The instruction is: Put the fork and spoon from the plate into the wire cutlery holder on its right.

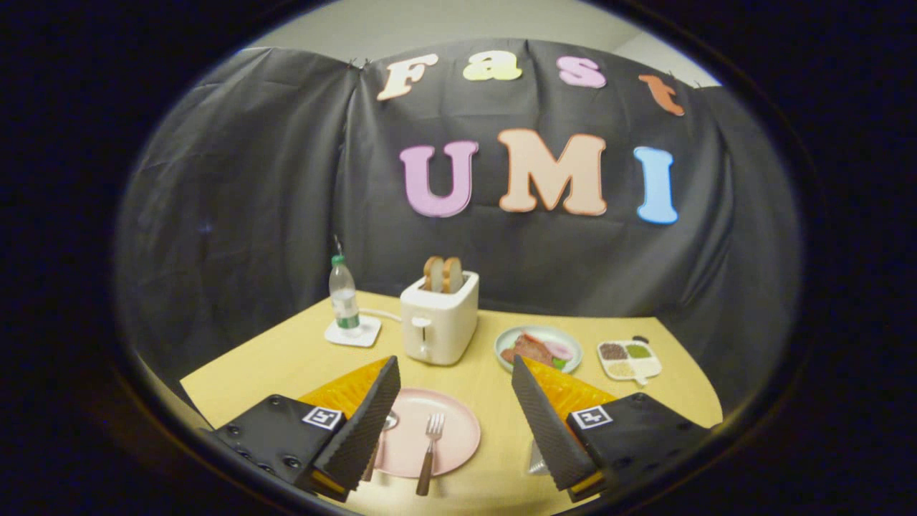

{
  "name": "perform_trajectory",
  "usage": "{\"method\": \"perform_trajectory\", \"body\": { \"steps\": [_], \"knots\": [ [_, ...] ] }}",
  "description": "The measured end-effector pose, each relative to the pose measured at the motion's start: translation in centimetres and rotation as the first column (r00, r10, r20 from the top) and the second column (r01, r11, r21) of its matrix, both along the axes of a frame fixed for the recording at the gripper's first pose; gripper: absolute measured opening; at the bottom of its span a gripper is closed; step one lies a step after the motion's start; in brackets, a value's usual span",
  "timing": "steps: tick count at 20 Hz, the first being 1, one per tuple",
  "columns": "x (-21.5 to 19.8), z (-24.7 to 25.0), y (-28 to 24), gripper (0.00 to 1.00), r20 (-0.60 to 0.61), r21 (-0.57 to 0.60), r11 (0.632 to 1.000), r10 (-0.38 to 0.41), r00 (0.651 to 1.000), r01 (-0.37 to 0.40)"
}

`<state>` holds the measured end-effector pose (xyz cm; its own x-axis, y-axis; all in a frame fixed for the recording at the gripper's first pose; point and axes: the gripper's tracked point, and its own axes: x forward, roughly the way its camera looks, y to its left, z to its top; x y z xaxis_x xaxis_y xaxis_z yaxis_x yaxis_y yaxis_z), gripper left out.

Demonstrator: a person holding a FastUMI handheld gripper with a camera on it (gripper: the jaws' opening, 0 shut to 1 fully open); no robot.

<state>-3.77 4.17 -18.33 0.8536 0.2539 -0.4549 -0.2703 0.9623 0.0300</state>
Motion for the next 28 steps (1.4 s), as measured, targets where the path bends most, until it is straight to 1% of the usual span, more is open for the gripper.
{"method": "perform_trajectory", "body": {
  "steps": [3, 6, 8, 11, 13, 17, 22, 28],
  "knots": [
    [-0.8, -3.5, -0.1, 1.0, -0.107, -0.038, 0.999, 0.027, 0.994, -0.032],
    [-1.2, -6.7, 0.4, 1.0, -0.203, -0.067, 0.996, 0.042, 0.978, -0.057],
    [-2.1, -8.5, 1.0, 1.0, -0.257, -0.087, 0.992, 0.068, 0.964, -0.093],
    [-2.6, -11.1, 1.7, 1.0, -0.305, -0.139, 0.977, 0.112, 0.946, -0.16],
    [-3.1, -12.6, 2.1, 0.97, -0.34, -0.166, 0.966, 0.132, 0.931, -0.198],
    [-3.6, -15.4, 2.4, 0.92, -0.398, -0.199, 0.948, 0.153, 0.905, -0.247],
    [-4.2, -18.0, 2.2, 0.85, -0.458, -0.239, 0.929, 0.15, 0.876, -0.284],
    [-5.0, -19.6, 2.2, 0.55, -0.523, -0.231, 0.933, 0.121, 0.844, -0.277]
  ]
}}
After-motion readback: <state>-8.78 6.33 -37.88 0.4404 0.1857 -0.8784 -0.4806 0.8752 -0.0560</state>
